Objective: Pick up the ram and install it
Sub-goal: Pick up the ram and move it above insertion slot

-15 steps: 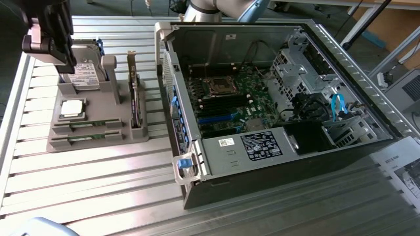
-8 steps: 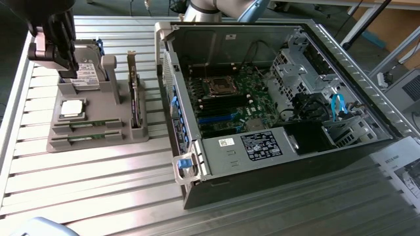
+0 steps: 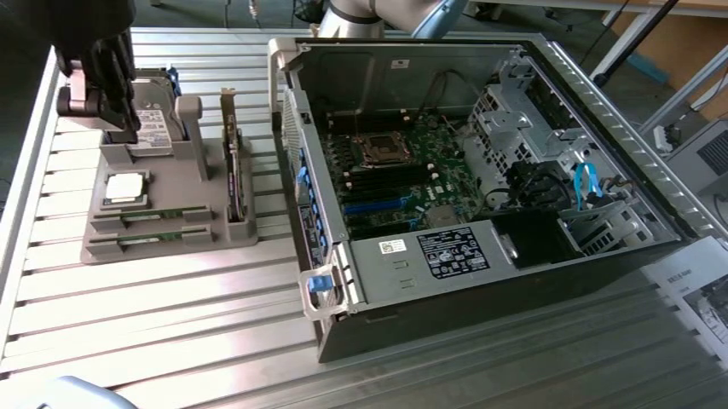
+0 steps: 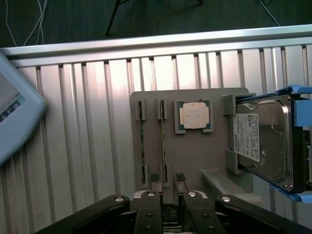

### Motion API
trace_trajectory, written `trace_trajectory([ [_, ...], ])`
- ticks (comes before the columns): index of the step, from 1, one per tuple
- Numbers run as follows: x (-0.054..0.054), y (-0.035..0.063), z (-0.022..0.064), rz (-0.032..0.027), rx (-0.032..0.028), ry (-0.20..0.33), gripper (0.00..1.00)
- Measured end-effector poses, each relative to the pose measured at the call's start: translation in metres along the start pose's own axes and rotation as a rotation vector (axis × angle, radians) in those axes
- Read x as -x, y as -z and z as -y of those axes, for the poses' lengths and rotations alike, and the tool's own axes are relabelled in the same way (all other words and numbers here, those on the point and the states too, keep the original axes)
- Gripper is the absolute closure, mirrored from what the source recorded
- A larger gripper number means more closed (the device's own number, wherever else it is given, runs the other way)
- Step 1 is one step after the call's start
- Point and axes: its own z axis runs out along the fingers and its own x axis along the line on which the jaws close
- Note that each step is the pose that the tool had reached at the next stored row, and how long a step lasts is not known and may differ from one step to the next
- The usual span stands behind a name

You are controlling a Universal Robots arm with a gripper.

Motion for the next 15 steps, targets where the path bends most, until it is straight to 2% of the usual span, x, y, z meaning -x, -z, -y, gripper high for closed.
trace_trajectory([
  [15,-0.001,-0.0199,0.0008,0.0007,-0.0076,0.0,0.76],
])
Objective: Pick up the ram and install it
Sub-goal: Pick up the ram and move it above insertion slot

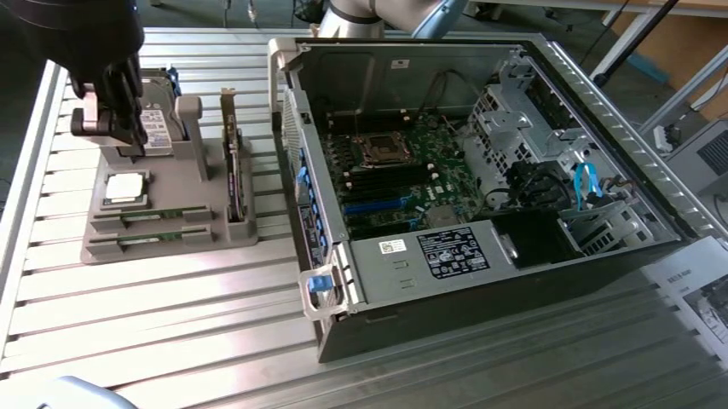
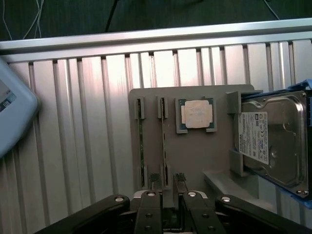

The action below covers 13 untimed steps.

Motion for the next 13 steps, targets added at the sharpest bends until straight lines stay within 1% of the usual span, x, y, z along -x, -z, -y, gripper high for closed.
trace_trajectory([
  [12,0.0,-0.0164,0.0004,0.0007,-0.0092,0.0,0.76],
  [13,0.0,-0.0192,0.0005,0.0009,-0.0105,0.0,0.76],
])
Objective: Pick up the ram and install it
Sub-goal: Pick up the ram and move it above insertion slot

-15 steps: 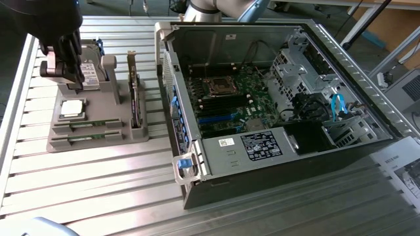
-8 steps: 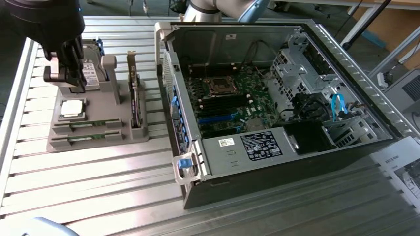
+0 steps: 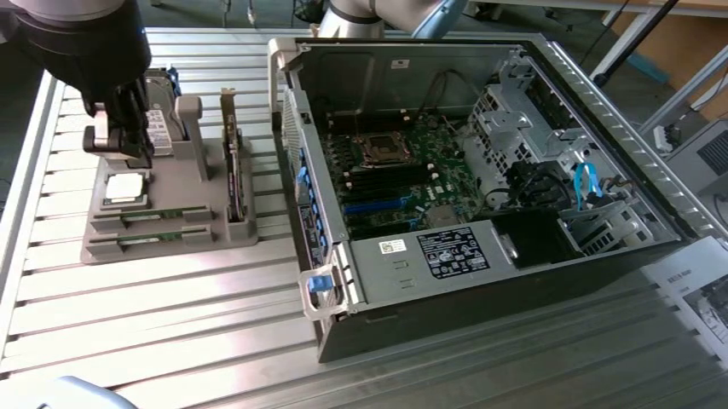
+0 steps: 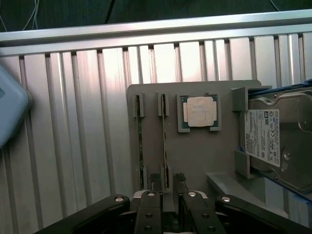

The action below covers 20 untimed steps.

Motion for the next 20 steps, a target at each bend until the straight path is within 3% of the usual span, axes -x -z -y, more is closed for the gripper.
trace_trajectory([
  [11,0.0,-0.0166,0.0001,0.0004,-0.0057,0.0,0.76],
  [15,-0.001,-0.0446,0.0004,0.0009,-0.0108,0.0,0.76],
  [17,-0.001,-0.0472,0.0004,0.0008,-0.0107,0.0,0.76],
  [20,-0.017,-0.0468,0.0017,0.0009,-0.0108,0.0,0.76],
])
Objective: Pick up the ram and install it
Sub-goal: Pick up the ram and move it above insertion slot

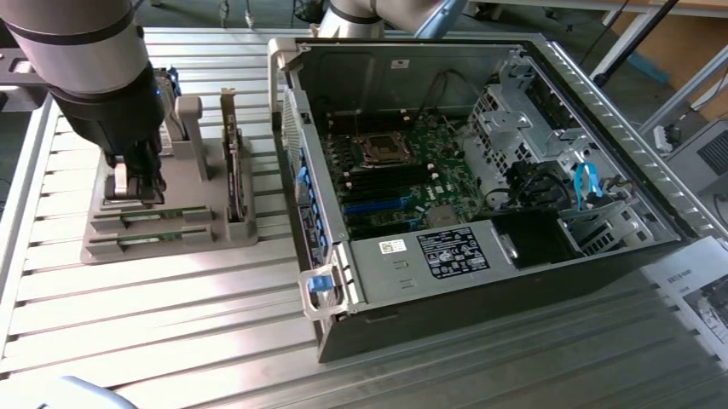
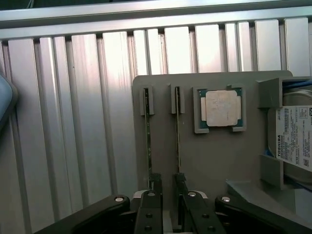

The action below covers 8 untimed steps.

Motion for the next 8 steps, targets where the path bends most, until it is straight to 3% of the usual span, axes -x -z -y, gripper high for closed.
trace_trajectory([
  [8,-0.009,0.0003,0.0008,0.0,0.0,0.0,0.76],
])
